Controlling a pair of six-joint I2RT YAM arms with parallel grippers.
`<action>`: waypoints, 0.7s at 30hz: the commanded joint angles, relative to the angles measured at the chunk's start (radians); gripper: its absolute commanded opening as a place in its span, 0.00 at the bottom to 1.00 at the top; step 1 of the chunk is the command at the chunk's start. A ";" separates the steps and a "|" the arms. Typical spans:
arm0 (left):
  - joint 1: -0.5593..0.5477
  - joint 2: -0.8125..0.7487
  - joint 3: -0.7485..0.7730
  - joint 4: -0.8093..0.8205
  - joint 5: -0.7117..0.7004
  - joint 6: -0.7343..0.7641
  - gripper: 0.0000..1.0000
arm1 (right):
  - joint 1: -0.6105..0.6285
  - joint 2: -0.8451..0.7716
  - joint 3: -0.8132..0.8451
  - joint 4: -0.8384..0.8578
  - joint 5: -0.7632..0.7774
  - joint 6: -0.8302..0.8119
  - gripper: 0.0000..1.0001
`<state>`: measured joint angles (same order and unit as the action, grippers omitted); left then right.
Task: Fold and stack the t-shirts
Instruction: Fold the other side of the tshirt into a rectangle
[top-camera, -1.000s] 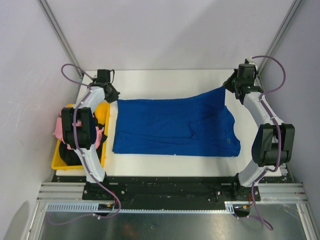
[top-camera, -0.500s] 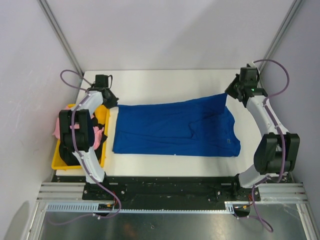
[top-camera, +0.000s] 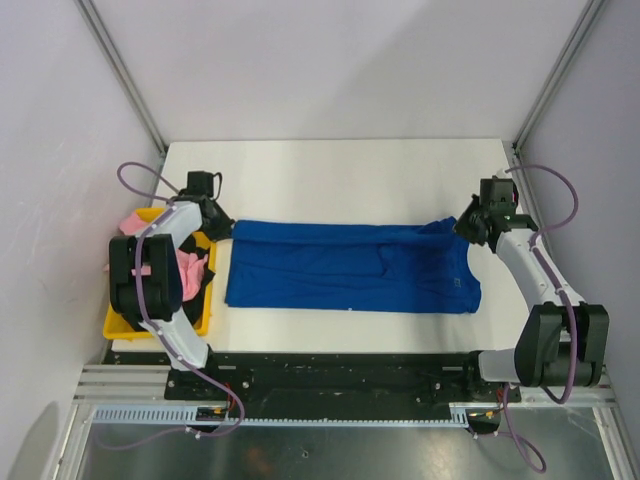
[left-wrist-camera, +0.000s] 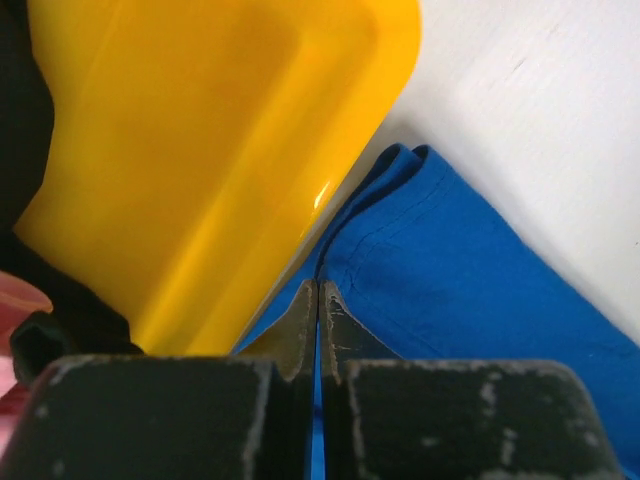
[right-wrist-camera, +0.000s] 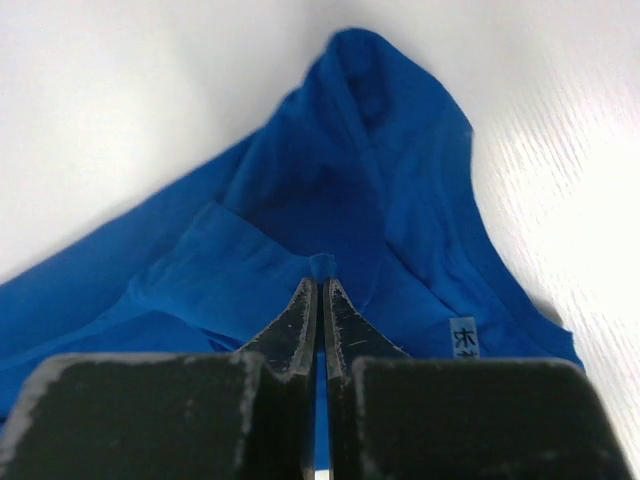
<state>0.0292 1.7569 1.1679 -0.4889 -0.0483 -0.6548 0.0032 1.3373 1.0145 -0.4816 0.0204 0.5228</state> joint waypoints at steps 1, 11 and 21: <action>0.003 -0.074 -0.033 0.007 -0.011 0.005 0.00 | -0.020 0.014 -0.021 -0.004 0.015 0.002 0.00; 0.001 -0.163 -0.063 0.007 0.010 0.022 0.00 | -0.055 -0.040 0.013 -0.010 0.019 0.015 0.00; -0.008 -0.217 -0.165 0.011 0.004 0.021 0.00 | -0.073 -0.089 -0.036 -0.074 0.014 0.029 0.00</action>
<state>0.0242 1.5787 1.0378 -0.4843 -0.0380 -0.6533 -0.0650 1.2781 0.9897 -0.5335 0.0181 0.5423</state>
